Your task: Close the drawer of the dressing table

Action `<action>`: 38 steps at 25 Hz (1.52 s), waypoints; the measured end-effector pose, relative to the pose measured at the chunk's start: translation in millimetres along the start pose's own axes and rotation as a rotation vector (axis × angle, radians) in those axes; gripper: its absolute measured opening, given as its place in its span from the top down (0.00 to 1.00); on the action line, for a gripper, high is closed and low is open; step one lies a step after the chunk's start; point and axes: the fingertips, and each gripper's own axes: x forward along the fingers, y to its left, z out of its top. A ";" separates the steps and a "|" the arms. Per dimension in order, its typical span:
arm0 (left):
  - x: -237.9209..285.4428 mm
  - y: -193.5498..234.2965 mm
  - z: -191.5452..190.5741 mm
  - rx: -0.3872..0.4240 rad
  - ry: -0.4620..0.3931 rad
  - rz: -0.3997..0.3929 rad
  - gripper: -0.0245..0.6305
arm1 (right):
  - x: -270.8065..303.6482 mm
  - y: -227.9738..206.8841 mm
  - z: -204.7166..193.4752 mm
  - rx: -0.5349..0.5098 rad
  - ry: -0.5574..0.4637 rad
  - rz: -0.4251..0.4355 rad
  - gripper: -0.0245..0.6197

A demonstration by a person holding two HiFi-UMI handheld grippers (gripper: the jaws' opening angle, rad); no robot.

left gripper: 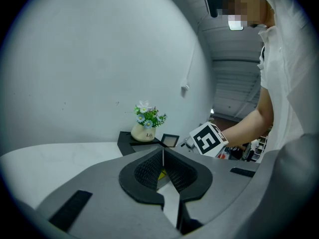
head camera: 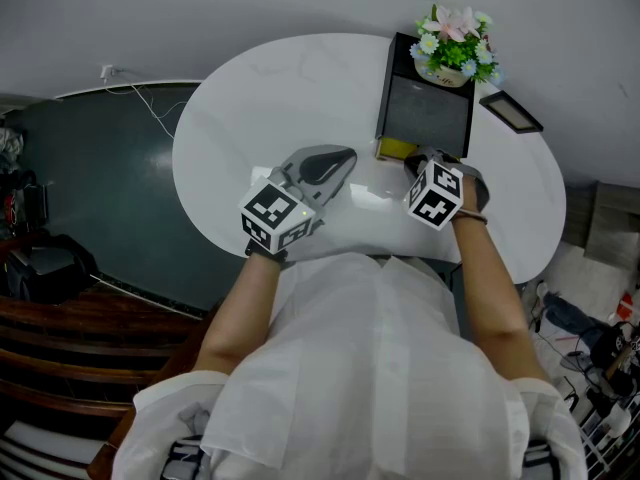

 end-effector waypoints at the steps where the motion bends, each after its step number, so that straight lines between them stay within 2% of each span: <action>1: 0.2 -0.2 -0.2 0.000 0.000 0.000 0.93 | 0.3 -1.1 -0.1 0.001 0.000 -0.010 0.93; 12: 2.1 1.4 -2.2 -0.004 0.003 -0.001 0.93 | 4.3 -15.2 -0.3 -0.008 0.007 -0.091 0.93; 36: 4.5 6.2 -1.8 -0.009 0.008 -0.015 0.93 | 11.2 -19.6 -2.1 -0.003 0.017 -0.142 0.93; 38: 4.7 5.4 -1.5 -0.008 0.007 -0.016 0.93 | 9.5 -22.0 -2.1 -0.003 0.016 -0.159 0.89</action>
